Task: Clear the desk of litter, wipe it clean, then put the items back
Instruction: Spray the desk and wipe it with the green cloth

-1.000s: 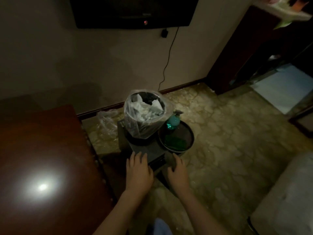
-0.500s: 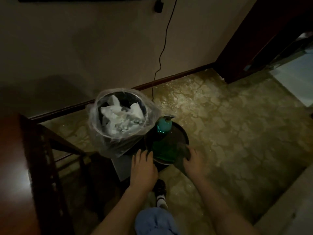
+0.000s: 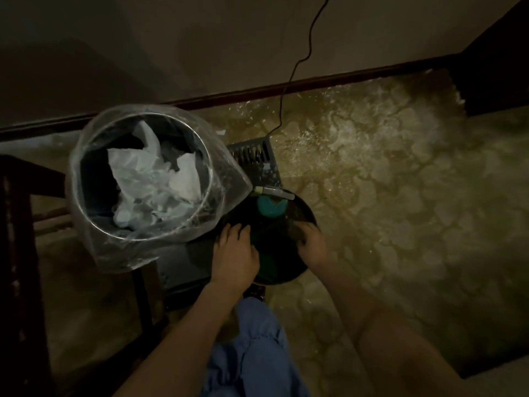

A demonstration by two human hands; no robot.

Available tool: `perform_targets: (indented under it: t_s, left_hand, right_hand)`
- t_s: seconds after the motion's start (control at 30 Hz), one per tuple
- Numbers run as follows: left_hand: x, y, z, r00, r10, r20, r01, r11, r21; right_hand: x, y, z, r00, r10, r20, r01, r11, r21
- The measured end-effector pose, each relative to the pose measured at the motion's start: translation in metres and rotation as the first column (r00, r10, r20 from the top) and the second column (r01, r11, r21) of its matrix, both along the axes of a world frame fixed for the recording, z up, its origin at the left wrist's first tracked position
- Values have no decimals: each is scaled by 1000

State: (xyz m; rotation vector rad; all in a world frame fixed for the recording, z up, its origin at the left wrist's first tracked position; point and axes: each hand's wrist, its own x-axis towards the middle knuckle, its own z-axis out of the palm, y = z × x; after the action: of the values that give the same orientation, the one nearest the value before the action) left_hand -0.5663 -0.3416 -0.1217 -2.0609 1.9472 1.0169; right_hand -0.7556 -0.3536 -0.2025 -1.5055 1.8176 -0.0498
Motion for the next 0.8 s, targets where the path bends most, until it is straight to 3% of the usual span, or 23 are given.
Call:
perform_targets:
  t_s: [0.17,0.33,0.43,0.57,0.8]
  left_hand:
    - [-2,6,16,997,70,15,-70,997,-9]
    - [9,23,56,996,91,-1,-91,995,-47]
    - [32,39,87,989,151,7,-149,980,-135]
    - [85,83,130,948,315,40,-292,916,-275]
    - [197,244,192,735,676,45,-577,660,-481]
  right_hand:
    - [-6,-10,19,994,18,-105,-18,1000,0]
    - [24,-1,65,946,296,-133,-287,954,87]
    - [67,7,106,840,520,-157,-504,854,130]
    - [145,28,166,706,687,-172,-693,720,31]
    - [293,143,253,450,869,-204,-888,412,-204]
